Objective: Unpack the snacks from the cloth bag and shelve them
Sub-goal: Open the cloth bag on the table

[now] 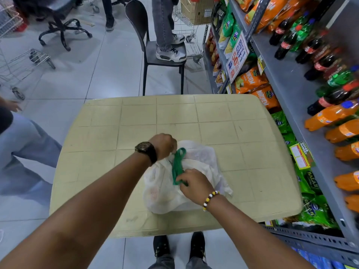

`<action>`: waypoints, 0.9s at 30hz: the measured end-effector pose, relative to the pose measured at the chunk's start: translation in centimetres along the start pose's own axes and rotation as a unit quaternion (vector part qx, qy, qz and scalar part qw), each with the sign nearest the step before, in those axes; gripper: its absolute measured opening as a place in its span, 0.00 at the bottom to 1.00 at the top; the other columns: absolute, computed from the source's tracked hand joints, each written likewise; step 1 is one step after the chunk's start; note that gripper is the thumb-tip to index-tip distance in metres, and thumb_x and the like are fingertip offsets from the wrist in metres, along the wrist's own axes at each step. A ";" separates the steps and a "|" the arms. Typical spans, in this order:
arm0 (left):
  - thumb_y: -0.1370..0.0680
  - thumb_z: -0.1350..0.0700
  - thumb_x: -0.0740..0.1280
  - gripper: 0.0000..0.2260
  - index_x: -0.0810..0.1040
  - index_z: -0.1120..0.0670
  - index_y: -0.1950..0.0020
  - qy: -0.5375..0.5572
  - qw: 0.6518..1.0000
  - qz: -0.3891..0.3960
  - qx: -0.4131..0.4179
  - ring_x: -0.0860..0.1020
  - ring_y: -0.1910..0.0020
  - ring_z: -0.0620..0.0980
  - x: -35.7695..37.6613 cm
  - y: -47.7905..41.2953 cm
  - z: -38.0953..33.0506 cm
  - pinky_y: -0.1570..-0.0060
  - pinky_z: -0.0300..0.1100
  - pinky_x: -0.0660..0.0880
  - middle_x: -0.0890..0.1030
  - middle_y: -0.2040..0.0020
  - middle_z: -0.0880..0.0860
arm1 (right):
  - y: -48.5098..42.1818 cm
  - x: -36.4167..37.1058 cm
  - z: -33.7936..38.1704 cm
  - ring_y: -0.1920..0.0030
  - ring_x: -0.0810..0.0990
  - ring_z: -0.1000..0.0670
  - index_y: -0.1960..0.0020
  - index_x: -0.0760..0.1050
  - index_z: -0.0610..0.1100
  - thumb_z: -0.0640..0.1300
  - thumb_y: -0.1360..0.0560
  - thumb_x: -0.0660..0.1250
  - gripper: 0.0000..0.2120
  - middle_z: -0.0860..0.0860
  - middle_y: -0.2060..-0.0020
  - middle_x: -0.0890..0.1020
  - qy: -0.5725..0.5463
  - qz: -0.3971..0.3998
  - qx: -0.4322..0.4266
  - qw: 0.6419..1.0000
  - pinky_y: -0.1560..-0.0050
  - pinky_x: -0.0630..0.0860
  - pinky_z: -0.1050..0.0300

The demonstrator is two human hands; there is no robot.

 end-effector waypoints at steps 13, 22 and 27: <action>0.24 0.46 0.68 0.20 0.71 0.51 0.36 0.212 0.939 -0.143 -0.230 0.70 0.35 0.63 3.2 5.5 2.0 0.39 0.54 0.74 0.62 0.27 0.57 | 0.4 -4.9 -2.8 0.49 0.78 0.50 0.51 0.81 0.48 0.40 0.30 0.68 0.09 0.53 0.52 0.83 -0.025 -0.127 0.015 0.991 0.48 0.77 0.54; 0.24 0.61 0.64 0.10 0.82 0.47 0.57 0.176 0.956 -0.120 -0.202 0.79 0.52 0.55 4.7 6.8 1.1 0.59 0.40 0.68 0.80 0.50 0.51 | -2.8 -0.8 -1.6 0.59 0.75 0.44 0.55 0.69 0.46 0.42 0.25 0.67 0.06 0.47 0.59 0.77 0.035 0.003 0.024 0.999 0.59 0.70 0.53; 0.25 0.64 0.62 0.15 0.86 0.49 0.53 0.084 0.973 -0.127 -0.171 0.78 0.47 0.57 3.2 8.8 2.3 0.56 0.43 0.73 0.80 0.42 0.51 | -1.6 -4.3 -3.8 0.60 0.79 0.43 0.62 0.78 0.43 0.30 0.33 0.63 0.10 0.47 0.58 0.80 -0.039 -0.117 0.005 0.992 0.60 0.76 0.55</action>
Point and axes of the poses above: each hand's wrist, its own y-axis away from the middle knuckle, its own x-axis out of the palm, z = x × y, the point moved 5 cm from there along -y, towards the middle knuckle
